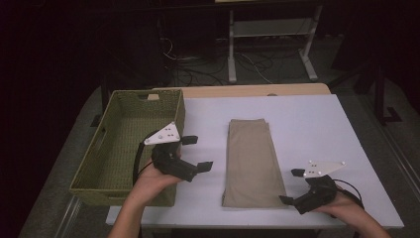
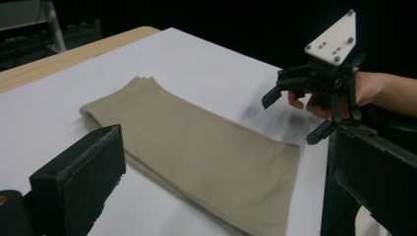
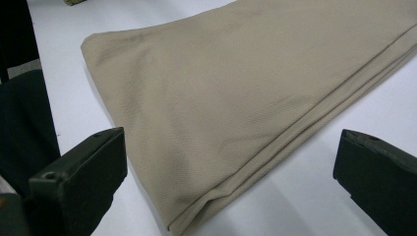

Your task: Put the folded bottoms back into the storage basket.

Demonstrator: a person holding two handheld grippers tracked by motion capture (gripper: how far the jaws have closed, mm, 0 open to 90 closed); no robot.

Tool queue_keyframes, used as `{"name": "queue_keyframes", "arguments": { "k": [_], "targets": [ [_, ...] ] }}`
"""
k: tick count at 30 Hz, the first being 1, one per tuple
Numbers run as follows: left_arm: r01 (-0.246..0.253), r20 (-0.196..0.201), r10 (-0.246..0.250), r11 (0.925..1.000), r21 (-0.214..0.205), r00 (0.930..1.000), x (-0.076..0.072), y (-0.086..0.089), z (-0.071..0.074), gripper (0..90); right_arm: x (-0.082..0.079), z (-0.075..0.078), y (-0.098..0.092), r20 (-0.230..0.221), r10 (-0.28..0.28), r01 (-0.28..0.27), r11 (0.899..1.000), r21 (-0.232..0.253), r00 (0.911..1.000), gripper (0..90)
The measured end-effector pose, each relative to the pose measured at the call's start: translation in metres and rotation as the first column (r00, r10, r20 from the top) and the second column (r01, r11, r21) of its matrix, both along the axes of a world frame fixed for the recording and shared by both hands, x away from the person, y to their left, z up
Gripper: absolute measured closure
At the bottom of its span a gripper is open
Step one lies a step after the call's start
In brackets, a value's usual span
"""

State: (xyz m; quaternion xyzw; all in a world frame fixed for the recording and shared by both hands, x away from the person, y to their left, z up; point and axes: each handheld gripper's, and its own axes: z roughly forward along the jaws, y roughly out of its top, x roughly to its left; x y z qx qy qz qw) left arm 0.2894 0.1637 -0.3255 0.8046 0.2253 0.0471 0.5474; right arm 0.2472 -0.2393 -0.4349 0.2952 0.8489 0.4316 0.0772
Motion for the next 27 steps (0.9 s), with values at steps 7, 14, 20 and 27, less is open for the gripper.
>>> {"name": "queue_keyframes", "arguments": {
  "k": [7, 14, 20, 27],
  "targets": [
    [0.035, -0.004, -0.035, 0.9993, 0.011, 0.9994, -0.004, -0.022, -0.002, 0.4, -0.001, 0.0, 0.0, -0.004, 0.007, -0.007, 1.0, -0.01, 1.0, 0.0],
    [0.053, -0.023, -0.053, 0.9981, 0.03, 0.9983, -0.009, -0.04, -0.011, 0.4, -0.002, 0.0, 0.001, -0.004, 0.021, -0.021, 1.0, -0.01, 0.9998, 0.0],
    [0.051, -0.037, -0.049, 0.998, 0.038, 0.9981, -0.011, -0.052, -0.024, 0.4, -0.002, 0.0, 0.002, -0.007, 0.029, -0.029, 0.999, -0.015, 0.9996, 0.0],
    [0.076, -0.062, -0.072, 0.9951, 0.063, 0.9954, -0.015, -0.065, -0.04, 0.4, -0.002, -0.001, 0.002, -0.01, 0.04, -0.04, 0.999, -0.024, 0.9992, 0.0]
  ]
}}
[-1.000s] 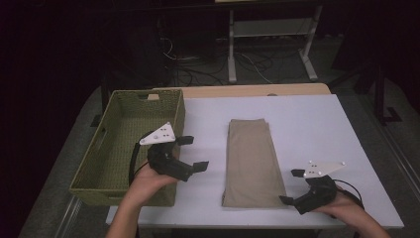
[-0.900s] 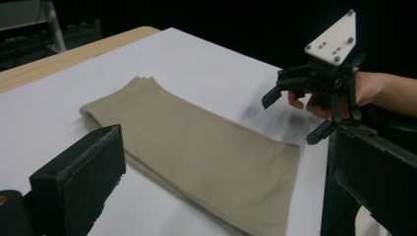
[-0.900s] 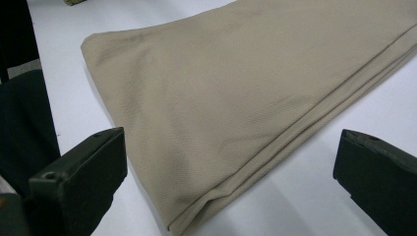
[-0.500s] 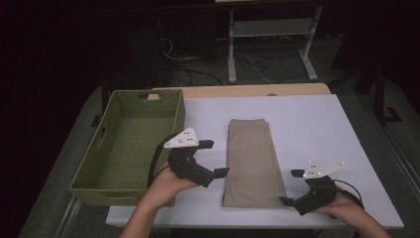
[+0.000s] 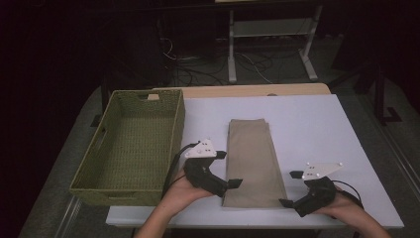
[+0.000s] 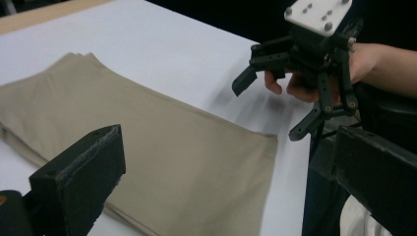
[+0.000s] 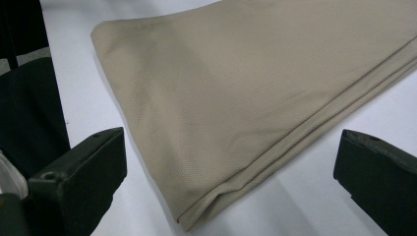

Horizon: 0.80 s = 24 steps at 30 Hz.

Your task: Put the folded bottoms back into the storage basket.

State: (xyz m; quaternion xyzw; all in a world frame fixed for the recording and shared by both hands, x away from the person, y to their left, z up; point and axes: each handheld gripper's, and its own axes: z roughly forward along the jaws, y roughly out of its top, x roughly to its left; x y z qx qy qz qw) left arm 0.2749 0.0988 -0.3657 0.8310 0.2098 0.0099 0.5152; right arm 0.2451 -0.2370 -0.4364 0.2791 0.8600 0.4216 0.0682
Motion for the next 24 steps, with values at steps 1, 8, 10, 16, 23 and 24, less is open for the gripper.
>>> {"name": "queue_keyframes", "arguments": {
  "k": [1, 8, 10, 16, 23, 24],
  "targets": [
    [-0.001, -0.001, 0.001, 1.0, 0.004, 1.0, -0.001, -0.001, -0.002, 0.4, 0.0, 0.0, 0.0, 0.0, 0.0, 0.0, 1.0, -0.001, 1.0, 0.0],
    [-0.011, 0.0, 0.011, 0.9991, 0.041, 0.9999, -0.002, -0.005, -0.02, 0.4, 0.0, 0.0, 0.0, -0.001, 0.005, -0.005, 1.0, -0.006, 1.0, 0.0],
    [-0.017, -0.007, 0.017, 0.9989, 0.044, 0.9998, -0.001, -0.004, -0.024, 0.5, 0.0, -0.001, 0.0, 0.0, 0.007, -0.007, 1.0, -0.009, 1.0, 0.0],
    [-0.042, -0.016, 0.043, 0.9974, 0.059, 0.999, -0.002, -0.006, -0.035, 0.5, 0.0, -0.001, 0.001, 0.001, 0.011, -0.011, 1.0, -0.014, 0.9999, 0.0],
    [-0.059, -0.025, 0.061, 0.9939, 0.094, 0.9978, 0.0, -0.009, -0.05, 0.5, -0.001, -0.001, 0.002, 0.002, 0.014, -0.014, 1.0, -0.016, 0.9999, 0.0],
    [-0.061, -0.025, 0.064, 0.9931, 0.1, 0.9976, 0.0, -0.009, -0.052, 0.5, -0.001, -0.002, 0.002, 0.003, 0.014, -0.014, 1.0, -0.016, 0.9999, 0.0]
  ]
}}
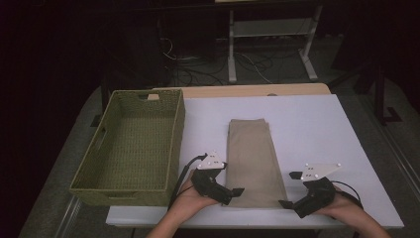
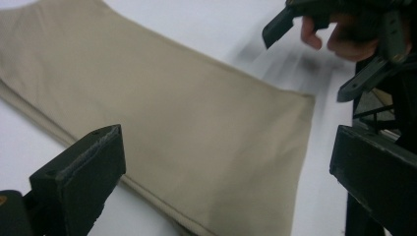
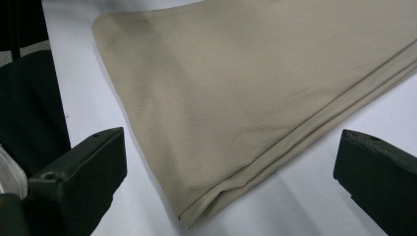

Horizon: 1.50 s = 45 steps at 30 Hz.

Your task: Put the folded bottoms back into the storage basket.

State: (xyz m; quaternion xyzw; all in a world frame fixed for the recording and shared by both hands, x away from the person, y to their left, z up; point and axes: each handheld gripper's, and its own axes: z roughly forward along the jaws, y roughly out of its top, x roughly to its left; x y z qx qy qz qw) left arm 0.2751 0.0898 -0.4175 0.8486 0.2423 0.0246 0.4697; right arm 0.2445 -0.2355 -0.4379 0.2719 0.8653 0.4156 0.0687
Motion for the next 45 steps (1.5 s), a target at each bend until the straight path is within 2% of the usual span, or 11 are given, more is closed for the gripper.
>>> {"name": "queue_keyframes", "arguments": {
  "k": [7, 12, 22, 29, 31, 39, 41, 45],
  "targets": [
    [-0.029, -0.018, 0.03, 0.9994, 0.02, 0.9994, 0.005, -0.003, -0.01, 0.4, 0.0, 0.0, 0.0, -0.003, 0.002, -0.002, 1.0, -0.002, 1.0, 0.0],
    [-0.053, -0.032, 0.054, 0.9983, 0.023, 0.9981, 0.014, -0.008, -0.015, 0.5, 0.0, 0.0, 0.001, -0.006, 0.002, -0.002, 1.0, -0.001, 1.0, 0.0],
    [-0.072, -0.032, 0.073, 0.9965, 0.043, 0.9968, 0.031, -0.017, -0.02, 0.7, 0.001, -0.001, 0.002, -0.007, 0.007, -0.007, 1.0, -0.005, 0.9999, 0.0],
    [-0.117, -0.023, 0.117, 0.9927, 0.032, 0.9928, 0.045, -0.017, -0.016, 1.3, 0.0, 0.0, 0.002, -0.004, 0.005, -0.005, 1.0, -0.002, 1.0, 0.0],
    [-0.12, -0.018, 0.12, 0.9925, 0.027, 0.9926, 0.05, -0.017, -0.015, 5.3, -0.001, 0.0, 0.002, -0.005, 0.005, -0.005, 1.0, -0.001, 1.0, 0.0],
    [-0.141, -0.009, 0.141, 0.9895, 0.034, 0.99, 0.068, -0.017, -0.011, 9.2, -0.001, 0.001, 0.002, -0.004, 0.006, -0.006, 1.0, 0.002, 1.0, 0.0],
    [-0.147, -0.001, 0.147, 0.9887, 0.032, 0.9892, 0.073, -0.017, -0.01, 14.1, -0.001, 0.001, 0.002, -0.004, 0.009, -0.009, 1.0, 0.002, 1.0, 0.0],
    [-0.167, 0.003, 0.167, 0.9854, 0.03, 0.9859, 0.085, -0.016, -0.006, 14.6, -0.002, 0.001, 0.003, -0.004, 0.013, -0.013, 1.0, 0.0, 0.9999, 0.0]
  ]
}}
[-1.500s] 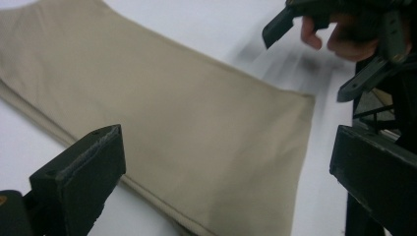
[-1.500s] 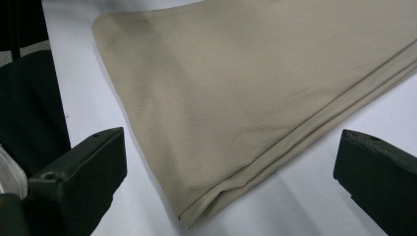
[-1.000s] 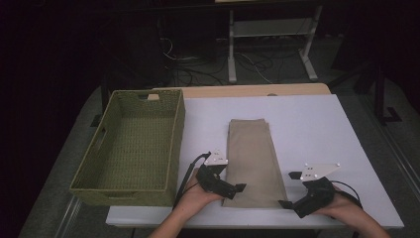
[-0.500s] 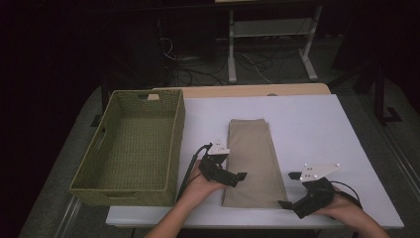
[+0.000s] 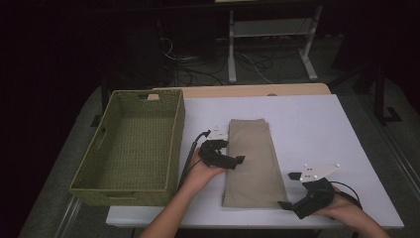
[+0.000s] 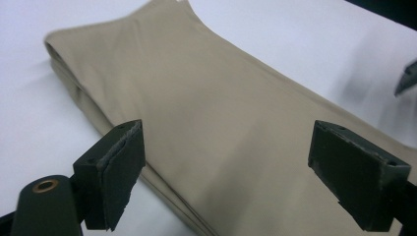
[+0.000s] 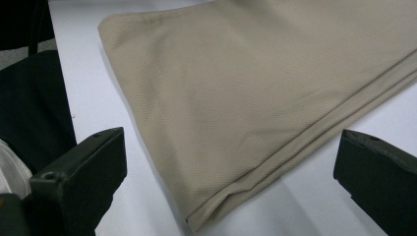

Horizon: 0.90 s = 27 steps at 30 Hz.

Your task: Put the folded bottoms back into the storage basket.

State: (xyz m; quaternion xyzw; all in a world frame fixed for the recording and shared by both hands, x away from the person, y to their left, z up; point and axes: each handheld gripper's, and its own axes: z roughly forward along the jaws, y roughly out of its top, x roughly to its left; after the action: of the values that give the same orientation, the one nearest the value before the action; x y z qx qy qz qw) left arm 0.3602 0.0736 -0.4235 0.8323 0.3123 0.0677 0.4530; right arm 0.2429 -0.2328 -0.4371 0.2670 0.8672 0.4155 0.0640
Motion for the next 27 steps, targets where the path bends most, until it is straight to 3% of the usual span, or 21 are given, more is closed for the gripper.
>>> {"name": "queue_keyframes", "arguments": {
  "k": [4, 12, 18, 27],
  "targets": [
    [-0.023, 0.015, 0.023, 0.9997, -0.003, 0.9996, 0.013, -0.001, 0.002, 15.9, 0.0, 0.0, 0.0, -0.001, -0.001, 0.001, 1.0, 0.002, 1.0, 0.0],
    [-0.072, 0.001, 0.072, 0.9968, -0.034, 0.9974, 0.04, 0.002, -0.001, 21.7, 0.0, 0.0, -0.001, 0.001, 0.002, -0.002, 1.0, 0.0, 1.0, 0.0],
    [-0.092, 0.007, 0.092, 0.9957, 0.002, 0.9957, 0.058, -0.002, 0.002, 25.4, 0.0, 0.0, 0.0, 0.0, 0.005, -0.005, 1.0, -0.001, 1.0, 0.0],
    [-0.113, 0.002, 0.113, 0.9934, 0.017, 0.9936, 0.088, -0.005, 0.002, 31.7, -0.001, 0.0, 0.0, -0.001, 0.01, -0.01, 1.0, -0.003, 1.0, 0.0]
  ]
}}
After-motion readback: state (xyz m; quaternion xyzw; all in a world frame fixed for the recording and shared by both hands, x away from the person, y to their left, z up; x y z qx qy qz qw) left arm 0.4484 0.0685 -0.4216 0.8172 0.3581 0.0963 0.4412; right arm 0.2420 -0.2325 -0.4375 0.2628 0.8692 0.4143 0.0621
